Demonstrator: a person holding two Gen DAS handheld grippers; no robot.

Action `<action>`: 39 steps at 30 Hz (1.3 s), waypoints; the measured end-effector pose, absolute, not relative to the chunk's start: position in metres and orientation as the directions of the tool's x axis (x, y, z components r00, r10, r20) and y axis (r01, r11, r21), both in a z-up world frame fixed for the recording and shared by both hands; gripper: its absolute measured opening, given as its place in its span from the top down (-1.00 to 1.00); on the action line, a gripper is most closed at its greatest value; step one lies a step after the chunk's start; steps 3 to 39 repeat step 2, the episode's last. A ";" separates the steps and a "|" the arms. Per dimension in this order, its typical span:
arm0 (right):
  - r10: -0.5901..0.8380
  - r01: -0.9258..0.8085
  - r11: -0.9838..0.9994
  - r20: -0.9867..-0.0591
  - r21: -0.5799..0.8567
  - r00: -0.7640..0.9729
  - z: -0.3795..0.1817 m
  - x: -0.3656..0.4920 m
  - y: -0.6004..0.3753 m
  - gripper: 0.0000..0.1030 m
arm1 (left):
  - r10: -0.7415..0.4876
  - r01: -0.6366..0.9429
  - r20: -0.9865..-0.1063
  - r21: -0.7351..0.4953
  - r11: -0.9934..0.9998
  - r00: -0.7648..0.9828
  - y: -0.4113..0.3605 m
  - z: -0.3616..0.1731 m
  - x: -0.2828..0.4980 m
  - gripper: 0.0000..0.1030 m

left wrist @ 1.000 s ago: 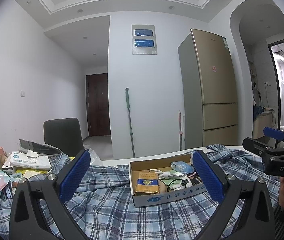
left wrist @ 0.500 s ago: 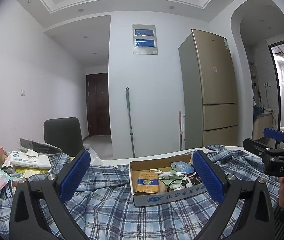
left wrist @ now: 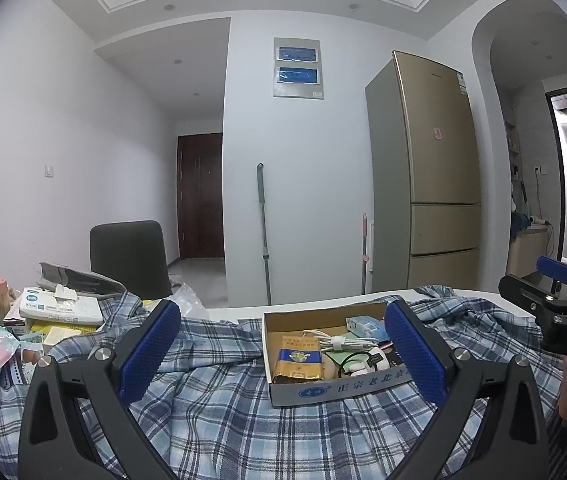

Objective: Organize soft objects

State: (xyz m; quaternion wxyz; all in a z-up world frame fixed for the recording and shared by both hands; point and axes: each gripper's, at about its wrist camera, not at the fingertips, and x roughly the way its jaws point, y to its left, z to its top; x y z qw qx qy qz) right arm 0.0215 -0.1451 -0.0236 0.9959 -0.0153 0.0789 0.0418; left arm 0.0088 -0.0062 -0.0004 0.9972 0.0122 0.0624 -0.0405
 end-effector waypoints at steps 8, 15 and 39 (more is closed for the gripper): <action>0.080 -0.085 0.996 -0.158 -0.022 0.984 -0.024 0.021 -0.145 -1.00 | -0.078 0.081 -0.126 0.020 0.996 0.989 -0.006 0.000 0.009 -1.00; 0.080 -0.085 0.996 -0.158 -0.022 0.984 -0.024 0.021 -0.145 -1.00 | -0.078 0.081 -0.126 0.020 0.996 0.989 -0.006 0.000 0.009 -1.00; 0.080 -0.085 0.996 -0.158 -0.022 0.984 -0.024 0.021 -0.145 -1.00 | -0.078 0.081 -0.126 0.020 0.996 0.989 -0.006 0.000 0.009 -1.00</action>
